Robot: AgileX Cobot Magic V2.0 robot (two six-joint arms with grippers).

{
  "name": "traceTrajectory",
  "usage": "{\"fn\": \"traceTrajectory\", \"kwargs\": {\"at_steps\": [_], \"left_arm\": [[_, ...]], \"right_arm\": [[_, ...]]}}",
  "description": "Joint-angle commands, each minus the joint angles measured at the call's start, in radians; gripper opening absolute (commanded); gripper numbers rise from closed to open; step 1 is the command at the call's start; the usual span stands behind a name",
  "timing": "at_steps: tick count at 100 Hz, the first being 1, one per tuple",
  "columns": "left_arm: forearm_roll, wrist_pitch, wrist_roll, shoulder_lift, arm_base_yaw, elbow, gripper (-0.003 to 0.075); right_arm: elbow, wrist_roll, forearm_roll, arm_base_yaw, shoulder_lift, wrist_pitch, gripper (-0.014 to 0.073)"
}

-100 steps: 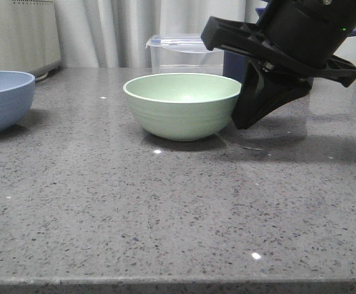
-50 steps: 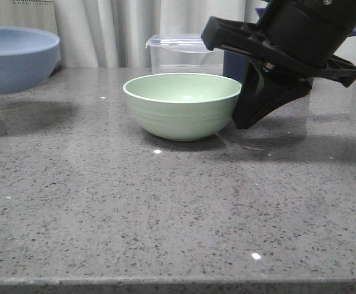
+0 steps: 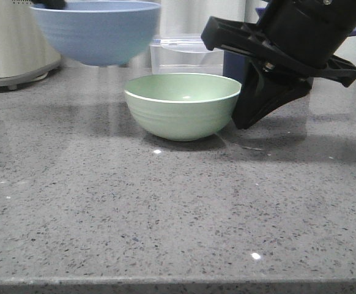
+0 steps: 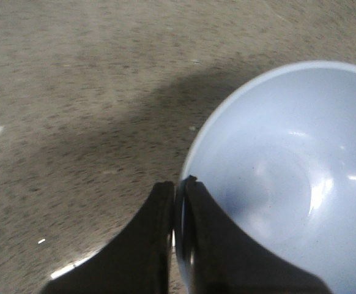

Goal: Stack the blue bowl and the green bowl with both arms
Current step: 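Lift the blue bowl and carry it over the green bowl, then lower the blue bowl into the green bowl and open the left gripper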

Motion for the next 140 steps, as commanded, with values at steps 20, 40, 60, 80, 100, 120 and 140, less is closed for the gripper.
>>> {"fn": "traceTrajectory", "kwargs": {"at_steps": [20, 40, 60, 80, 100, 120, 140], "left_arm": [[-0.041, -0.005, -0.004, 0.042, -0.081, -0.113, -0.0020], [-0.080, -0.008, -0.004, 0.070, -0.123, -0.129, -0.0020], [-0.100, -0.024, -0.004, 0.082, -0.155, -0.129, -0.0020], [-0.124, -0.034, -0.004, 0.083, -0.157, -0.129, -0.0020], [-0.132, -0.032, -0.004, 0.085, -0.157, -0.129, -0.0020], [-0.170, -0.032, -0.004, 0.094, -0.157, -0.129, 0.0034], [-0.170, -0.026, -0.004, 0.094, -0.157, -0.129, 0.0198]], "right_arm": [[-0.024, -0.012, 0.014, 0.000, -0.032, -0.035, -0.0030], [-0.024, -0.012, 0.014, 0.000, -0.032, -0.035, -0.0030], [-0.024, -0.012, 0.014, 0.000, -0.032, -0.035, -0.0030], [-0.024, -0.012, 0.014, 0.000, -0.032, -0.035, -0.0030], [-0.024, -0.012, 0.014, 0.000, -0.032, -0.035, -0.0030], [-0.024, -0.012, 0.014, 0.000, -0.032, -0.035, -0.0030], [-0.024, -0.012, 0.014, 0.000, -0.032, -0.035, -0.0030]]}}
